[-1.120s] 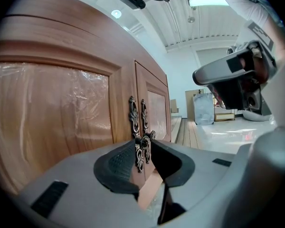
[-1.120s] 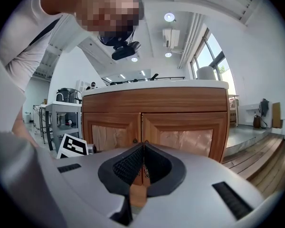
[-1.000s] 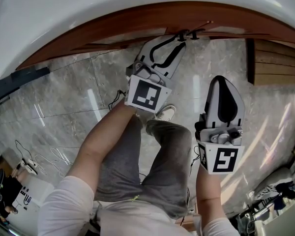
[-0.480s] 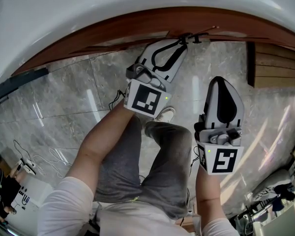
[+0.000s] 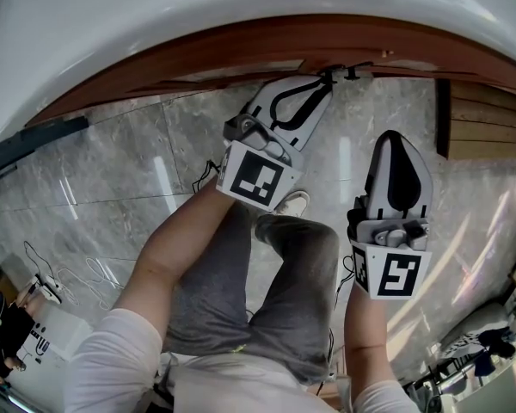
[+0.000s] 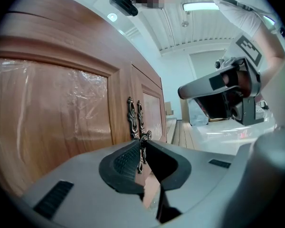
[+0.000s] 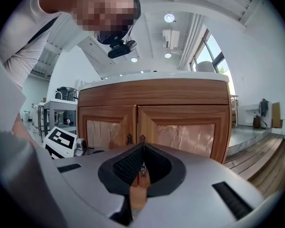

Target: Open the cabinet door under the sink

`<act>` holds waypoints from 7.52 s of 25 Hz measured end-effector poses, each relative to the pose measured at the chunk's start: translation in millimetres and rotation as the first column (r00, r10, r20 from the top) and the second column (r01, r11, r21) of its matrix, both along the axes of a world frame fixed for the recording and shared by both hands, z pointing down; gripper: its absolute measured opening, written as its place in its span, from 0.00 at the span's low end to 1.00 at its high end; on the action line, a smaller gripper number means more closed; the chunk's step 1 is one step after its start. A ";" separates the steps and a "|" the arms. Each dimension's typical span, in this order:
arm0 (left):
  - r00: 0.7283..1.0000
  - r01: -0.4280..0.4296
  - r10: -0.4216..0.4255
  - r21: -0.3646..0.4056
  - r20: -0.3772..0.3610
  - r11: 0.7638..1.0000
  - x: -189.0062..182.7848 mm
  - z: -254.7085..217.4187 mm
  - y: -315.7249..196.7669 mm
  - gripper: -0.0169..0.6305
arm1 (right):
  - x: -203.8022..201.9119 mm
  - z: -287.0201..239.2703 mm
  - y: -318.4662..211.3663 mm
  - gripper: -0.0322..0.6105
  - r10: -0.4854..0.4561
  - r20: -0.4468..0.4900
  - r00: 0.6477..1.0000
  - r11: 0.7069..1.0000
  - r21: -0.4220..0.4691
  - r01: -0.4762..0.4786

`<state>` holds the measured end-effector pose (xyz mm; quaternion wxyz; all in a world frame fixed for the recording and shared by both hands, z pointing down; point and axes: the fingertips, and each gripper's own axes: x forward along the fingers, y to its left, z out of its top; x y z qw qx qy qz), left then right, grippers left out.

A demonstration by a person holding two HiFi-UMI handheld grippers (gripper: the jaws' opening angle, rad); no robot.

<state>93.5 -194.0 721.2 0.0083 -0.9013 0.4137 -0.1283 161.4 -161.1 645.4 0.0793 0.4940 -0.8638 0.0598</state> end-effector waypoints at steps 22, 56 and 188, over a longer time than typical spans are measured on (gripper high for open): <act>0.992 -0.112 0.108 -0.065 -0.058 0.992 2.8 -5.7 51.6 0.09 | -38.3 2.6 -31.4 0.10 -0.081 -0.131 0.988 0.995 0.044 0.088; 0.978 -0.201 0.190 -0.163 -0.086 0.966 -21.8 -10.0 123.1 0.10 | -89.0 -3.3 13.4 0.10 -0.348 0.008 0.937 0.937 0.000 0.348; 0.960 0.226 -0.195 0.151 -0.200 0.962 -112.1 -730.1 158.0 0.05 | -27.3 -634.5 125.1 0.10 -0.131 0.070 0.989 0.987 0.106 0.123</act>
